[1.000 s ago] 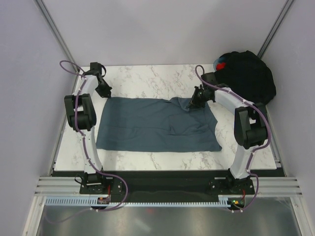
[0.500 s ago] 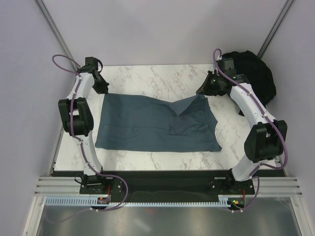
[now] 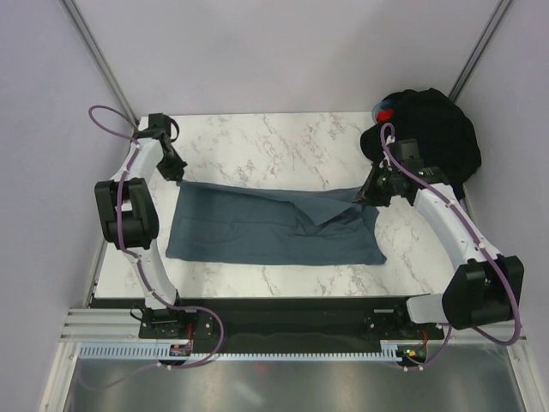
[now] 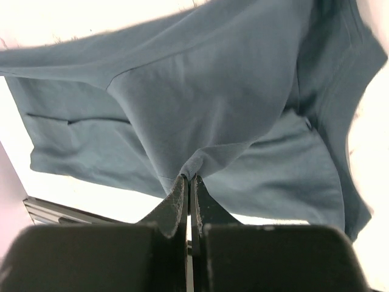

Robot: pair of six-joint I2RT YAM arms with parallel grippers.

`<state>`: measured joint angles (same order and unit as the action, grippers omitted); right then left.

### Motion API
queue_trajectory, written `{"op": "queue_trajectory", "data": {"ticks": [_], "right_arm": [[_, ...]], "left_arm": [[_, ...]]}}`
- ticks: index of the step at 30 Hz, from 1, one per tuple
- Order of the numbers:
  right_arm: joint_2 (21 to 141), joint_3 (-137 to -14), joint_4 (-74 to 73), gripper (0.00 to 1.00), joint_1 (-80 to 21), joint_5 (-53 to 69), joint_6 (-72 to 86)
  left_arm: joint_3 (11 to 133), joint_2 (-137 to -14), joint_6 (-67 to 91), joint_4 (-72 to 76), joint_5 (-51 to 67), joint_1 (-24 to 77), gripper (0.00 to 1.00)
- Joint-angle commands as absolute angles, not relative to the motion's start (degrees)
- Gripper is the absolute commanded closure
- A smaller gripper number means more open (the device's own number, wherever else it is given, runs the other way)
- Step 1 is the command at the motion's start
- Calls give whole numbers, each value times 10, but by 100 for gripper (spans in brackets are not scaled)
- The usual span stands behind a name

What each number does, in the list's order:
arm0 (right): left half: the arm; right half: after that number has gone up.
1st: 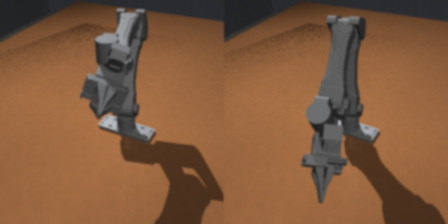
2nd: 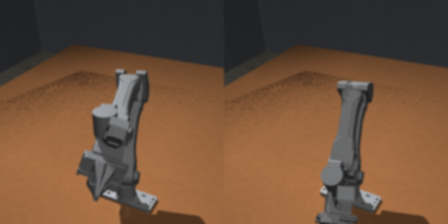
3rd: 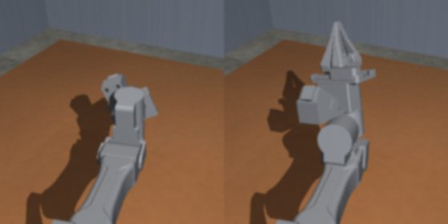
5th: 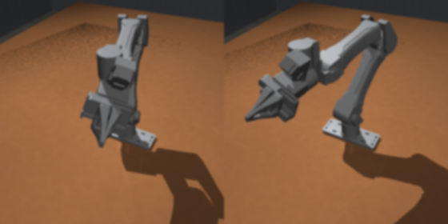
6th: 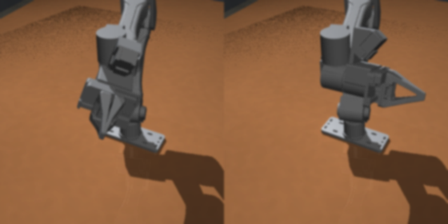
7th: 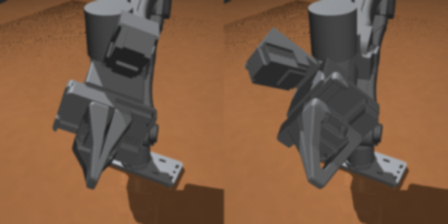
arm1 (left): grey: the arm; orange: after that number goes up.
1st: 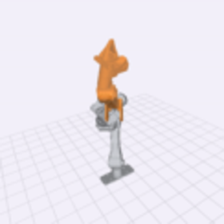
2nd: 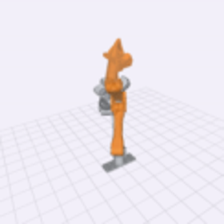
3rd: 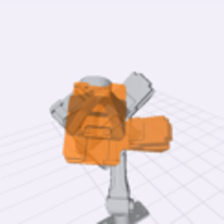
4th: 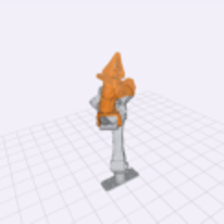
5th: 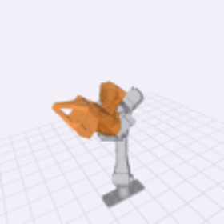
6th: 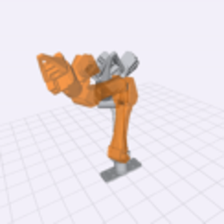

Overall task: Fold and stack the t-shirts
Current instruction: Fold the tshirt

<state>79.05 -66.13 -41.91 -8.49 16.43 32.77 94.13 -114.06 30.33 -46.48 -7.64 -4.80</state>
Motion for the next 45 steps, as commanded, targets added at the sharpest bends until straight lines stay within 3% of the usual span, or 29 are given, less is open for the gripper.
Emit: {"op": "queue_trajectory", "data": {"ticks": [1, 13, 15, 16, 17, 18, 20, 23, 28, 30, 35, 40, 45], "right_arm": [[740, -636, -417, 100, -85, 156, 329], [665, -541, -429, 100, -84, 143, 344], [652, -509, -433, 100, -84, 135, 345], [636, -496, -434, 98, -85, 136, 348], [628, -470, -434, 71, -84, 136, 352], [617, -460, -436, 54, -85, 134, 354], [589, -439, -439, 28, -85, 126, 357], [572, -444, -452, 16, -84, 102, 355], [590, -473, -440, 16, -87, 100, 359], [605, -479, -403, 16, -103, 124, 372], [730, -509, -321, 15, -194, 112, 417], [850, -485, -247, 15, -195, 144, 452], [959, -500, -223, 13, -166, 140, 429]], "left_arm": [[923, -1095, 281, -454, -109, -54, 98], [761, -993, 308, -425, -113, -54, 97], [727, -970, 317, -425, -120, -54, 76], [714, -959, 329, -425, -127, -54, 60], [702, -950, 337, -425, -134, -59, 25], [692, -935, 343, -425, -138, -62, 16], [682, -928, 346, -425, -134, -72, 7], [695, -921, 331, -428, -132, -75, 7], [711, -897, 311, -426, -147, -34, 11], [727, -902, 300, -427, -169, 36, 11], [736, -968, 303, -417, -153, 114, 12], [751, -1044, 296, -417, -74, 119, 16], [733, -1077, 296, -417, -68, 119, 16]]}}
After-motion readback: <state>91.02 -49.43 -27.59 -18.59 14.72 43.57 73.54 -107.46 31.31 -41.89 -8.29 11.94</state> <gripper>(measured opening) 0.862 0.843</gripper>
